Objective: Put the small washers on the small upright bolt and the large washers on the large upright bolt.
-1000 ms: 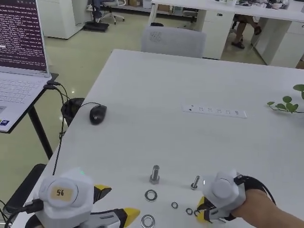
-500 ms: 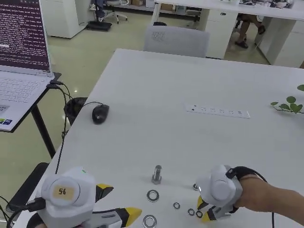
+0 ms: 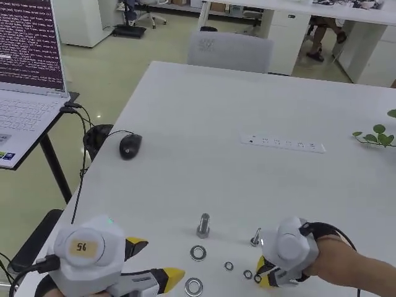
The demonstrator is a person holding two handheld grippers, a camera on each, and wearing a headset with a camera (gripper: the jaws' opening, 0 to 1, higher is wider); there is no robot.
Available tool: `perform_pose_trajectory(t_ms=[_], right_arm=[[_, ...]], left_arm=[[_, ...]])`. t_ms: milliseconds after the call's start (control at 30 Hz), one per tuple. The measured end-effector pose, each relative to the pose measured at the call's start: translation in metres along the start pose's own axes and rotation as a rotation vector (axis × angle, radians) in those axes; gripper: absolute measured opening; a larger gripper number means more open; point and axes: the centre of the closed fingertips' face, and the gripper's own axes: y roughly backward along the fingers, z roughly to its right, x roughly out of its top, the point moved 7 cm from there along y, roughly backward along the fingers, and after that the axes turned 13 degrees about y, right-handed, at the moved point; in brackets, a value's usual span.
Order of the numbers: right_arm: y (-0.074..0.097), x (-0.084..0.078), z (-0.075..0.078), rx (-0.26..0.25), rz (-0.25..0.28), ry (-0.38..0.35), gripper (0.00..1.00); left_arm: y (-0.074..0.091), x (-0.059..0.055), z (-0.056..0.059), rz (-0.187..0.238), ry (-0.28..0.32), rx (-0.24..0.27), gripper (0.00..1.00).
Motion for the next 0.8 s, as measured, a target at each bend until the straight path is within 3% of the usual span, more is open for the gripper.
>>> perform_pose_trajectory(t_ms=[267, 800], right_arm=[[0.002, -0.003, 0.0, -0.038, 0.027, -0.121, 0.14], [0.006, -0.015, -0.002, -0.071, 0.047, -0.243, 0.14]], left_arm=[[0.004, -0.001, -0.005, -0.004, 0.002, 0.01, 0.55], [0.001, -0.003, -0.002, -0.012, 0.002, 0.003, 0.55]])
